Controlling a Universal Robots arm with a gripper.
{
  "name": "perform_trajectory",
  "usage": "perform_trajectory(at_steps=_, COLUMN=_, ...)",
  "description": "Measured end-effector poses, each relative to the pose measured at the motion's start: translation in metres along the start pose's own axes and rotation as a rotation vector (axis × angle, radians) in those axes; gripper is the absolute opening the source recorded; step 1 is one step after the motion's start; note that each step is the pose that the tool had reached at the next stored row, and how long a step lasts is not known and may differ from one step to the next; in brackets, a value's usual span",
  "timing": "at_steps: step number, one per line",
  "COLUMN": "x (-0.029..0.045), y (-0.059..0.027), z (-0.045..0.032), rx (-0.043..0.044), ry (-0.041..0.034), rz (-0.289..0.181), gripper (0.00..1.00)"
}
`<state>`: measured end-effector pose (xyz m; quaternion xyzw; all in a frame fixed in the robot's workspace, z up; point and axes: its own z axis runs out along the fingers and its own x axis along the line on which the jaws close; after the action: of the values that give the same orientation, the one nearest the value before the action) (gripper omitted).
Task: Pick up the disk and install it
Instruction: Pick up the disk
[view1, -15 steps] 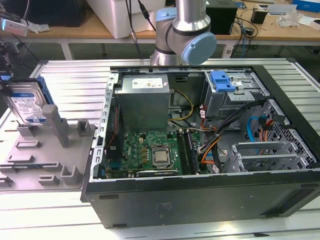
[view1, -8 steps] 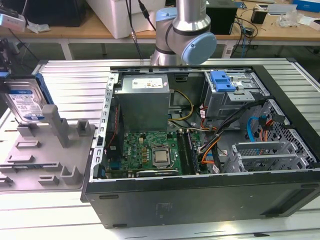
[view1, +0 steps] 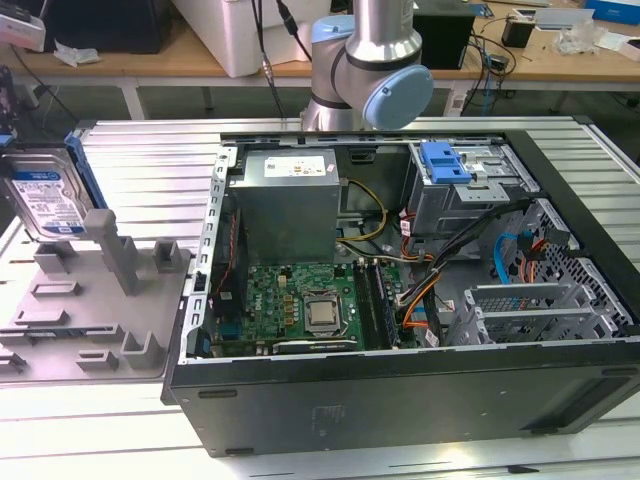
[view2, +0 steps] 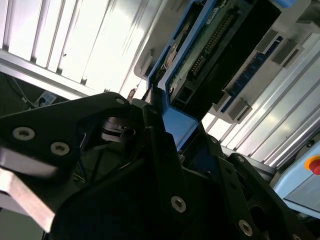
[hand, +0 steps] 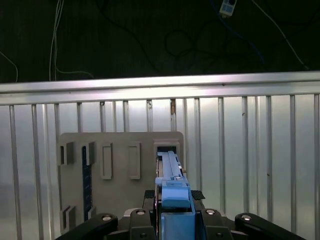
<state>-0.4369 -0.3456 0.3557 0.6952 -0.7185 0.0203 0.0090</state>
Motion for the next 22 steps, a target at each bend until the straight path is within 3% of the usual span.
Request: perform_trajectory(at_steps=22, x=0.0015, y=-0.0006, z=-0.0355, rx=0.0000, ry=0.0010, rz=0.000, gripper=0.37)
